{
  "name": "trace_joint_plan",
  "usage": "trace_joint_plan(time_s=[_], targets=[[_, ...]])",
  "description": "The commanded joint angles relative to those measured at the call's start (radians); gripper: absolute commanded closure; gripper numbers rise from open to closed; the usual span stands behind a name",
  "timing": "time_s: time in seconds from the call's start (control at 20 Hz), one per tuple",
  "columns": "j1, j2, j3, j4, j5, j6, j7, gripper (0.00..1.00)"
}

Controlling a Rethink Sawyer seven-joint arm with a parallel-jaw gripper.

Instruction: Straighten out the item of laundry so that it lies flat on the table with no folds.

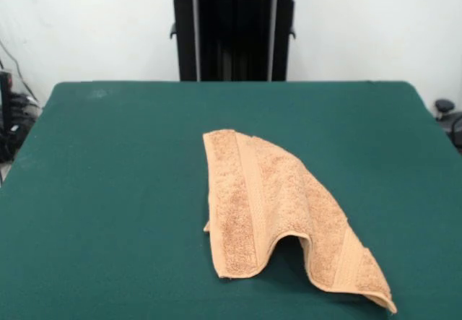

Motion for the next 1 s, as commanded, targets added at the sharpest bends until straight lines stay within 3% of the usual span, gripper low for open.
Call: trace_joint_plan(time_s=[0.05,0.25,0.8,1.0], targets=[[0.014,0.304,0.043,-0.056,-0.073,-0.165,0.136,0.00],[0.018,0.376,0.023,-0.139,-0.070,-0.112,0.114,0.00],[-0.049,0.416,0.020,-0.201,-0.058,-0.100,0.106,0.00],[-0.073,0.446,0.009,-0.307,-0.011,-0.027,0.114,0.00]])
